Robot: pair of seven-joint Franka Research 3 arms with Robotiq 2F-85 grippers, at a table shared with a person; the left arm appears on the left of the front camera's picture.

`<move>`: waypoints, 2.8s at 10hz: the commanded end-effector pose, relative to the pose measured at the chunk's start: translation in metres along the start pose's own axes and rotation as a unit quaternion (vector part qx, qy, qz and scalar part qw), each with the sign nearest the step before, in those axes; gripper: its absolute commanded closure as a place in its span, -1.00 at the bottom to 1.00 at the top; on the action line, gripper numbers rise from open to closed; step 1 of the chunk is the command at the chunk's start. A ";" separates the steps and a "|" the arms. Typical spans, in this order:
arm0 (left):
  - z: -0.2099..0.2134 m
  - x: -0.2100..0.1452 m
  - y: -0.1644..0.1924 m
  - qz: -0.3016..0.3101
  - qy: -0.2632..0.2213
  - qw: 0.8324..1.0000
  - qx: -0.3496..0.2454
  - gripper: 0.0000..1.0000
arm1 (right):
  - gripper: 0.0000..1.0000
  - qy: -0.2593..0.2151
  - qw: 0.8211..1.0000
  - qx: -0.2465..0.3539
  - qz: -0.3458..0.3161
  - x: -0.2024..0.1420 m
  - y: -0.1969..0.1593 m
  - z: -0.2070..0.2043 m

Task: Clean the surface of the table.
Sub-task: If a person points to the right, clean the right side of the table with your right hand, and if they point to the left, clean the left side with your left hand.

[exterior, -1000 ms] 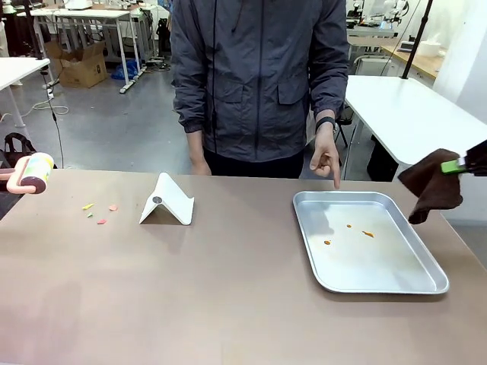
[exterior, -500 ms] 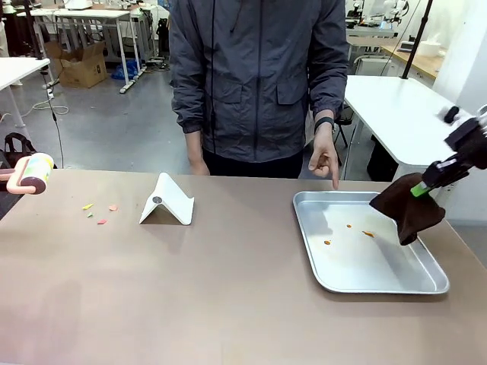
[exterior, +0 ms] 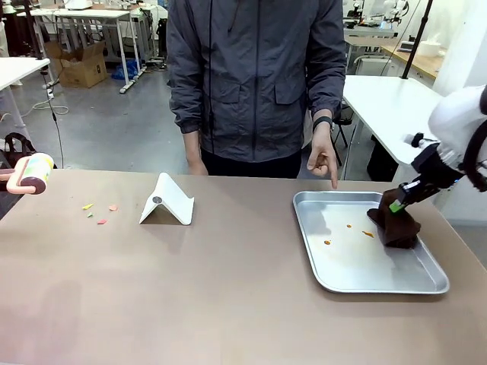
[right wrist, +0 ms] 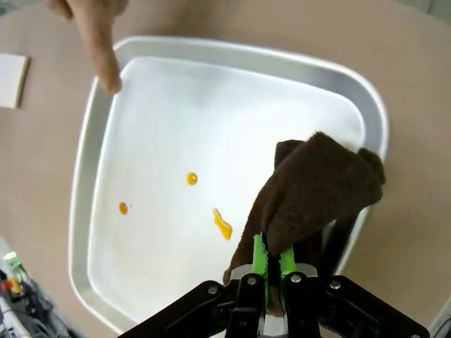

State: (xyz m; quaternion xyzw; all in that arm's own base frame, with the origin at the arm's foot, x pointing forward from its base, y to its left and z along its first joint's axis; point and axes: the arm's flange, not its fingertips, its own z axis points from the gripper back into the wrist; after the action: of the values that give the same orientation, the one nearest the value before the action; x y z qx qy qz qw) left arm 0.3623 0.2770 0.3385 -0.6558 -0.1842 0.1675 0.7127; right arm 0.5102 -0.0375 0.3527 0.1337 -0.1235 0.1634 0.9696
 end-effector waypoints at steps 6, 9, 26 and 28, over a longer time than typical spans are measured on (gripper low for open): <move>0.002 -0.003 -0.003 -0.010 0.004 1.000 -0.006 1.00 | 0.86 0.025 0.985 0.169 0.018 0.030 0.044 -0.064; 0.002 -0.003 -0.003 -0.010 0.004 1.000 -0.006 1.00 | 0.86 0.081 0.970 0.217 0.071 0.023 0.078 -0.079; 0.002 -0.003 -0.003 -0.010 0.004 1.000 -0.006 1.00 | 0.86 0.008 0.991 0.132 0.032 0.013 0.065 -0.067; 0.002 -0.003 -0.003 -0.010 0.004 1.000 -0.006 1.00 | 0.86 -0.002 0.995 0.090 -0.033 0.015 0.050 -0.058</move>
State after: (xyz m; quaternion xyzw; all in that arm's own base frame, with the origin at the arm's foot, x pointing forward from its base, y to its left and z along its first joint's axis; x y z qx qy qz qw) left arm 0.3622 0.2772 0.3384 -0.6558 -0.1844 0.1675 0.7126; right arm 0.5217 0.0323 0.3083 0.2444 -0.0995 0.1837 0.9469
